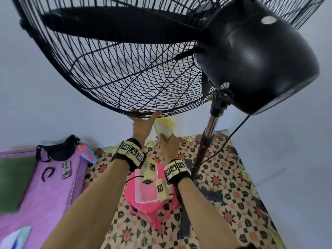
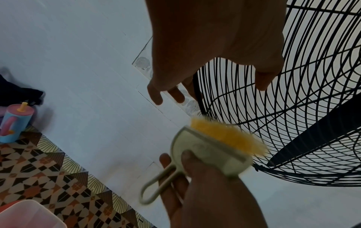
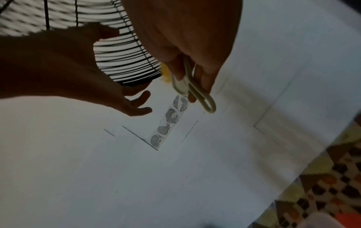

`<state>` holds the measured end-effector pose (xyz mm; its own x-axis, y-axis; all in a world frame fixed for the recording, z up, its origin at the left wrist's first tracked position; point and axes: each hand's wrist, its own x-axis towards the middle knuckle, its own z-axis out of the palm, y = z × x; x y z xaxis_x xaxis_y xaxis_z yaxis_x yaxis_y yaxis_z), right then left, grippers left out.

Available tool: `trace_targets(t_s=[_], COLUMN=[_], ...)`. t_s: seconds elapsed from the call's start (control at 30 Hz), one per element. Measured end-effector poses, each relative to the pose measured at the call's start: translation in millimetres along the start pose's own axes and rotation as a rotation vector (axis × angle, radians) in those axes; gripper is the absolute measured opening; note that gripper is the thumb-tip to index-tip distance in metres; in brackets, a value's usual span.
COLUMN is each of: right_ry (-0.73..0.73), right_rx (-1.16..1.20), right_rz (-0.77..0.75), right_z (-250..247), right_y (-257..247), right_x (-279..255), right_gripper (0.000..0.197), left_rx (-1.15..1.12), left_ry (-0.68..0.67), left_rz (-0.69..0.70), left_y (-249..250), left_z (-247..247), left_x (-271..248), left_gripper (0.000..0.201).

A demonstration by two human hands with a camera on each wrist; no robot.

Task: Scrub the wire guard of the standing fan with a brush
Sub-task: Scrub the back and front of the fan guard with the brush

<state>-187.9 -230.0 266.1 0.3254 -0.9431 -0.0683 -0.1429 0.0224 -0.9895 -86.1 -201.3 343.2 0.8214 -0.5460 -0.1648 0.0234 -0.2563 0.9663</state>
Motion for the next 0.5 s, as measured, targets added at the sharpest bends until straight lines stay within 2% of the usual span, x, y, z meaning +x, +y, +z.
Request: trace_targets(t_s=[0.07,0.2,0.27,0.37,0.5], right_ry=[0.007,0.201,0.176,0.108,0.017], right_rx=[-0.035,0.056,0.087,-0.107,-0.097], right_rz=[-0.012,-0.068,-0.113,-0.101,-0.038], right_z=[3.9,-6.6,-15.9,-11.3,2.7], right_y=[-1.2,0.3,-0.4,2.3,-0.7], right_x=[10.1,-25.0,-38.2,-19.7,18.3], right_gripper=[0.018,0.018,0.02,0.032,0.013], left_rx=[0.005,0.012,0.0,0.0,-0.003], left_ry=[0.004,0.002,0.012,0.032,0.039], left_rz=[0.015,0.014,0.02,0.005,0.008], left_y=[1.3,0.4,-2.2,-5.5,-0.7], left_z=[-0.7,-0.5,1.2,2.7,2.3], left_x=[-0.3,1.1,2.1,1.1,0.2], left_gripper=[0.143,0.136,0.136,0.131,0.123])
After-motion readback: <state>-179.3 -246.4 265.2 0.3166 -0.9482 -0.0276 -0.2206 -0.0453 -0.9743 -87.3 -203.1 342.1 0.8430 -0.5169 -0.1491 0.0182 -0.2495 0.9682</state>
